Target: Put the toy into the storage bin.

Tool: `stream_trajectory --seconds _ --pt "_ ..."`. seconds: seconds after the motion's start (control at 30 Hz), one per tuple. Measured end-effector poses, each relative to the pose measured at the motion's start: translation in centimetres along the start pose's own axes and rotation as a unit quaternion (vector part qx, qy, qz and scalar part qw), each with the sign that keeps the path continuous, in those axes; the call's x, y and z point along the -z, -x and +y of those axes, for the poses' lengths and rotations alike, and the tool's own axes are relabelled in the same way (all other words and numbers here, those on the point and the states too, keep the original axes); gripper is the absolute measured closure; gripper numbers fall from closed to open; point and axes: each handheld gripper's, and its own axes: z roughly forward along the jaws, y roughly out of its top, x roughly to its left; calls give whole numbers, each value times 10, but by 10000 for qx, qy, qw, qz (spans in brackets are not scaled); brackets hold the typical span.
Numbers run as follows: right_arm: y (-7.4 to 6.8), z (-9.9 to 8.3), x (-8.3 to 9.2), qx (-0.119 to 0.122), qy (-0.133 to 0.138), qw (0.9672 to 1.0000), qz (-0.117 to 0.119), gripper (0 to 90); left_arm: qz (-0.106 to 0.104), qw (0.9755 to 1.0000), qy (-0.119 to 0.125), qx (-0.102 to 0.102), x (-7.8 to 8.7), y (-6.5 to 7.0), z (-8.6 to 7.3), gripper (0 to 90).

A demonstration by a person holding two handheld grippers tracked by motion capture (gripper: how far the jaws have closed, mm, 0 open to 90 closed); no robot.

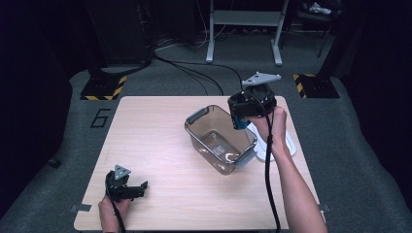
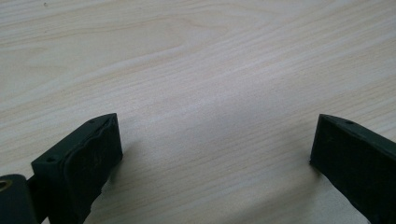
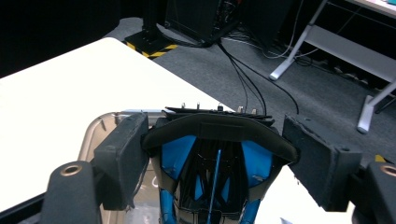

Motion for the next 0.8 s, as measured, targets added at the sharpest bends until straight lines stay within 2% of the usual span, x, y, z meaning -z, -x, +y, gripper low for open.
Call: stream_trajectory --seconds 0.37,0.67,0.8 --pt "-14 -1 -8 13 -52 9996 293 242 -1 10000 1 4 0 0 0 22" --pt "-26 -9 -19 89 -167 9987 472 242 0 10000 0 1 0 0 0 22" --pt "-28 -15 -26 24 -246 9983 526 242 0 10000 2 4 0 0 0 22"
